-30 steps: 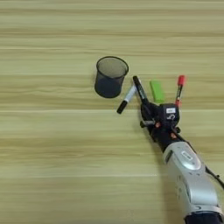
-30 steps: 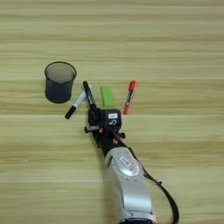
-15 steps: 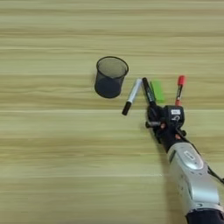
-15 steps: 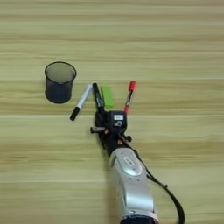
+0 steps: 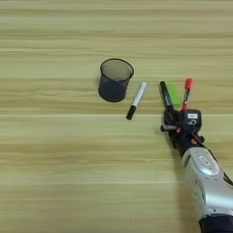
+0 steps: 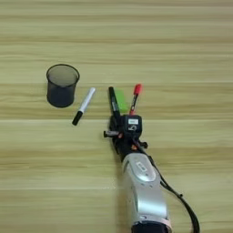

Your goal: Move the objects on the table

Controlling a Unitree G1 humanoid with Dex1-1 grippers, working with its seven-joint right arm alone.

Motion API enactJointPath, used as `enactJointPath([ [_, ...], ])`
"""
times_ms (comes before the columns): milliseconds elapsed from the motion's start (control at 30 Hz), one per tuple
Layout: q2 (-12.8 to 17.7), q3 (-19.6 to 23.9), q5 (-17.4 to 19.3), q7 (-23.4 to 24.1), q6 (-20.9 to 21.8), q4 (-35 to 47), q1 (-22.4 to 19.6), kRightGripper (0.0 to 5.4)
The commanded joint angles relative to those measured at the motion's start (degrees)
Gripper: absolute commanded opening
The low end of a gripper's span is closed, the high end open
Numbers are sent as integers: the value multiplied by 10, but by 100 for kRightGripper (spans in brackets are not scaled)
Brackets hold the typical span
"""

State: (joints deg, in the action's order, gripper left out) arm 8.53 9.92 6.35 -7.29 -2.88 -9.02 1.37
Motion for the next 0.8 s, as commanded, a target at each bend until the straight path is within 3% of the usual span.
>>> enactJointPath([
  [33, 10, 7, -1, 5, -1, 3, -12, 117],
  [167, 9, 3, -1, -1, -3, 4, -11, 117],
  [567, 7, -4, 6, -22, 2, 18, -3, 265],
  [800, 12, -14, -43, 4, 78, 50, 5, 342],
])
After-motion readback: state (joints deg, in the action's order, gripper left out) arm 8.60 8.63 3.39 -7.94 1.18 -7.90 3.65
